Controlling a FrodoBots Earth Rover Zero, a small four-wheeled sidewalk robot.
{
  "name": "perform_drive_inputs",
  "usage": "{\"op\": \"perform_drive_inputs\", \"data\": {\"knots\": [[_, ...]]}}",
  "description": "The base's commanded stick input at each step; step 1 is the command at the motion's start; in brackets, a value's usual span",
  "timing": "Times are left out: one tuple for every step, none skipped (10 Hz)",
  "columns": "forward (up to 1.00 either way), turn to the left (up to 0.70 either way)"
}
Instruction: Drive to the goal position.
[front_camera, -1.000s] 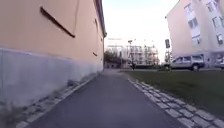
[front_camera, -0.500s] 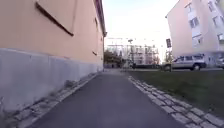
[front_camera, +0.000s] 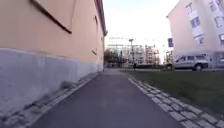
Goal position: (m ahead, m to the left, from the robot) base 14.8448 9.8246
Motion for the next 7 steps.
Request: {"op": "perform_drive_inputs", "data": {"knots": [[0.50,0.00],[0.50,0.00],[0.50,0.00],[0.50,0.00],[0.50,0.00],[0.50,0.00],[0.50,0.00]]}}
